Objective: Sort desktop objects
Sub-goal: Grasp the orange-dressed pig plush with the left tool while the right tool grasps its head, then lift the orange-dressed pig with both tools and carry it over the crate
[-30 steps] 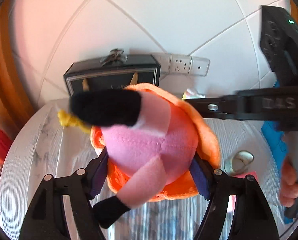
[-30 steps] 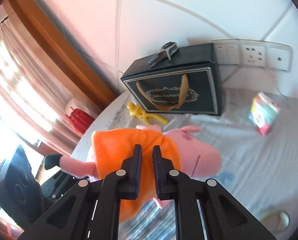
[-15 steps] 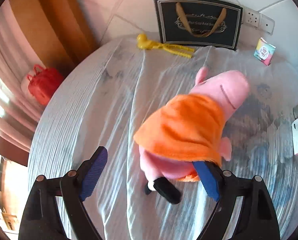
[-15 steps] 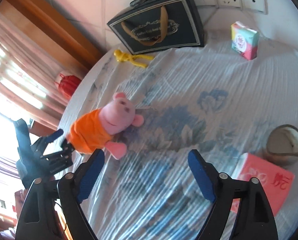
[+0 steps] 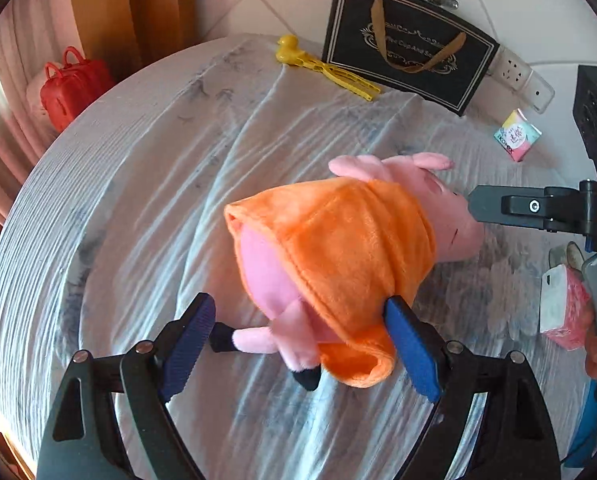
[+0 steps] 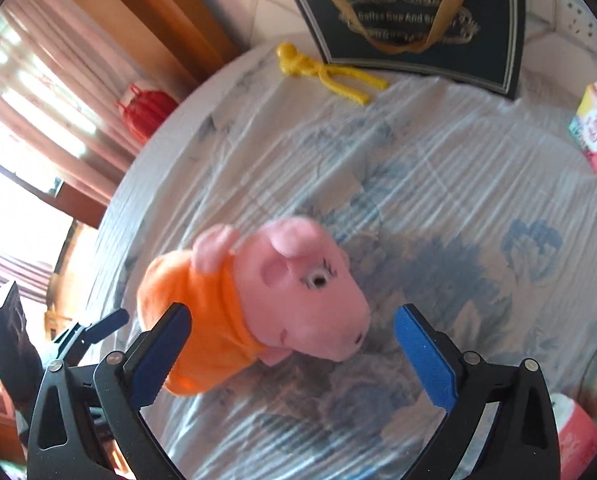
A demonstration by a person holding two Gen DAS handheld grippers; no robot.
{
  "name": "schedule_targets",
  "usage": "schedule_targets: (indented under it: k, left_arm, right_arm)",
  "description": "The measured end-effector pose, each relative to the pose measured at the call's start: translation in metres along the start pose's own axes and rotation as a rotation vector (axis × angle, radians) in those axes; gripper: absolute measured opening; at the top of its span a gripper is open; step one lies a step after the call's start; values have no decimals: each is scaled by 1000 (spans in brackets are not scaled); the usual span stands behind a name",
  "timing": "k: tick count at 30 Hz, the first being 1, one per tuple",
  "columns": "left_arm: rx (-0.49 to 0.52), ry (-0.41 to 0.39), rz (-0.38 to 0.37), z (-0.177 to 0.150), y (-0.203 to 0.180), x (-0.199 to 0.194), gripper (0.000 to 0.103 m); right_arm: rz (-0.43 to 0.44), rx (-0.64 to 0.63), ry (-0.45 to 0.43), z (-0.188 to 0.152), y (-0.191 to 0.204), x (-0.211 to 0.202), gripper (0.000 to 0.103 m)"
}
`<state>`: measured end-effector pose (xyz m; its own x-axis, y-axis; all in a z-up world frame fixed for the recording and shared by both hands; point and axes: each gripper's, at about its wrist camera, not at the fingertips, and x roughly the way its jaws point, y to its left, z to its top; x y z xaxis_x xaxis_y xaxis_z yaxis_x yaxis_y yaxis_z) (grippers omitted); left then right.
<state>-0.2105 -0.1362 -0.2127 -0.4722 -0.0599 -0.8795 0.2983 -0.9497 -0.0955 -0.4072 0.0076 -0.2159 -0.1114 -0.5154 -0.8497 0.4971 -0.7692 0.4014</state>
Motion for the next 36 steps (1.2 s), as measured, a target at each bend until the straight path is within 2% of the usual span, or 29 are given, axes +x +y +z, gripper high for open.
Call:
schedule_targets:
  k: [3,6,9,11,12,13,15,17,23,29,36]
  left_arm:
    - [18,11,21,4,-6,15,102]
    - [40,47,2,8,-11,32,103]
    - [77,40,19,10,-16,41,103]
    - [73,29,5,11,-15,40,95]
    - [69,18,2,11,-14,37,91]
    - [72,6,-5,10,-14,32,89]
    - [88,-15,-20,8,-17,22,88]
    - [109,-51,-30,6,-23,9,88]
    - [179,-179,-80,5,-49,-57,88]
    - [267,-317,-181,1,-87,-136,88]
    - [430,-467,-321,-16,-159,-224,88]
  right_arm:
    - [37,-10,38,-3,-11,17,103]
    - [72,-16,71,-1,-17,35,103]
    - [84,-30,106,3,-18,59,103]
    - [109,-42,89,4,-17,64,102]
    - [120,-46,84,3,-15,64,93]
    - [134,-45,76,1,-14,62,86]
    - [100,-74,49,-2,-9,52,81]
    - [86,-84,21,-7,-5,38,81]
    - [49,-82,-117,-29,7,-35,80]
    - [-34,-61,-284,-58,28,-139,80]
    - [-174,-1,-506,-131,39,-274,80]
